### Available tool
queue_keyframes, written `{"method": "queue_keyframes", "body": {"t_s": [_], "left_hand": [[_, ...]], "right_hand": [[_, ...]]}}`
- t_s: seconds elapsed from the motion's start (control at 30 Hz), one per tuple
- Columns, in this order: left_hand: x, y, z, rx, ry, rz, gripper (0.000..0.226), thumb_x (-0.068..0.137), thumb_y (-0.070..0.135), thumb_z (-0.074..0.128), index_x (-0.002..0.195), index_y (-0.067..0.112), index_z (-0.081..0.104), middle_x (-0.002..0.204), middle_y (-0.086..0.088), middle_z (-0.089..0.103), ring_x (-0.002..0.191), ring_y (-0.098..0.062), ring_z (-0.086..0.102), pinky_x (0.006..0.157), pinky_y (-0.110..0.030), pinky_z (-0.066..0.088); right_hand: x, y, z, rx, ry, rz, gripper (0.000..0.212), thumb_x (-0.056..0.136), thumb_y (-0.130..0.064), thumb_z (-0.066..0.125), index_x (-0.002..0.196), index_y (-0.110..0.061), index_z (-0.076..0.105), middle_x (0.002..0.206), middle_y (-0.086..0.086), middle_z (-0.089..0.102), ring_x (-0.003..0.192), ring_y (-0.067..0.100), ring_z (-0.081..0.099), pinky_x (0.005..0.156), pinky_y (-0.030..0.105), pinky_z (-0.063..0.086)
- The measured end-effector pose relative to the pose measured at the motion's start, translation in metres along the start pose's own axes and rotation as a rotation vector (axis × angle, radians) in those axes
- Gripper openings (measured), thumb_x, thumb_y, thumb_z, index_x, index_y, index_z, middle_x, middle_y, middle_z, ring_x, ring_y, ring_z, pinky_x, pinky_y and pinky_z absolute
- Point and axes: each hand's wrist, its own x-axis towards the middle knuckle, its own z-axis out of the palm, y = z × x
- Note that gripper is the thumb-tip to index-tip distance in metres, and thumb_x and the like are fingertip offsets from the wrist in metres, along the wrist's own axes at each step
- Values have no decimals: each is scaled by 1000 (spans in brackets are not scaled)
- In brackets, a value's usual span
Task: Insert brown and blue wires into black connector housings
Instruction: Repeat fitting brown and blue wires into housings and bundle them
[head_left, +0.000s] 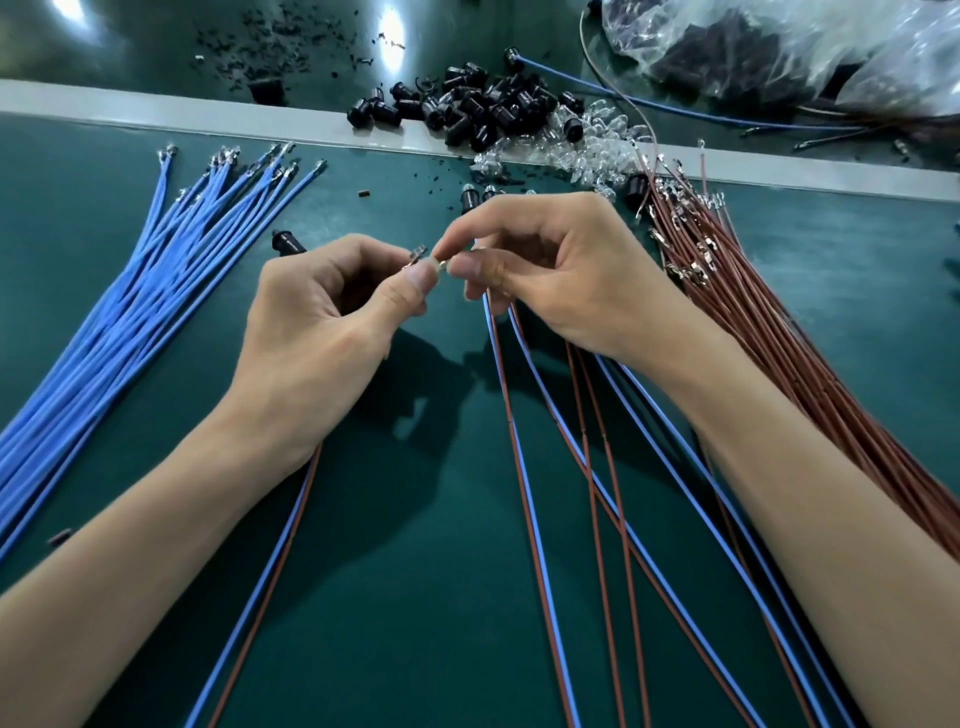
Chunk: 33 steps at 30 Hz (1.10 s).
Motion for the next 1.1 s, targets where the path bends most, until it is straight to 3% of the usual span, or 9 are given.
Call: {"method": "queue_keyframes", "body": {"t_s": [0.13, 0.37, 0.5, 0.73, 0.9, 1.1], "left_hand": [[0, -1, 0, -5, -1, 12, 9, 81, 31, 67, 75, 25, 66, 61, 12, 62, 51, -3, 43, 51, -16, 36], [0, -2, 0, 10, 26, 46, 8, 83, 28, 69, 76, 27, 65, 62, 15, 63, 50, 2, 47, 53, -11, 38], [0, -2, 1, 80, 44, 113, 15, 86, 21, 69, 76, 28, 62, 61, 20, 62, 51, 3, 50, 55, -10, 39], [-4, -1, 3, 246, 95, 224, 15, 85, 27, 67, 76, 34, 58, 68, 18, 63, 59, 2, 52, 55, -13, 41], [-2, -1, 2, 146, 51, 146, 12, 86, 26, 67, 76, 30, 62, 64, 19, 63, 52, 3, 50, 55, -10, 39], [0, -1, -1, 85, 5, 109, 10, 87, 23, 68, 78, 26, 65, 64, 18, 65, 51, 4, 51, 55, -8, 38]], "right_hand": [[0, -1, 1, -9, 6, 9, 5, 88, -15, 66, 91, -15, 69, 67, 7, 65, 52, 23, 59, 57, 23, 50], [-1, -3, 4, 77, 24, 41, 6, 89, -9, 64, 93, -6, 66, 66, 3, 64, 52, 1, 58, 55, 13, 45], [0, -3, 4, 144, 16, 82, 3, 89, -8, 63, 89, -6, 66, 68, -1, 66, 62, 10, 63, 58, 20, 51], [1, -3, 2, 165, -33, 158, 5, 91, -7, 61, 88, -6, 66, 65, -5, 66, 61, 11, 61, 61, 19, 51], [0, -7, 4, 122, -32, 119, 5, 92, -6, 59, 88, -6, 62, 67, -3, 64, 63, 12, 61, 62, 21, 54], [0, -7, 3, 125, -31, 80, 3, 90, -4, 61, 91, -1, 63, 71, 1, 64, 62, 2, 61, 61, 17, 50]]}}
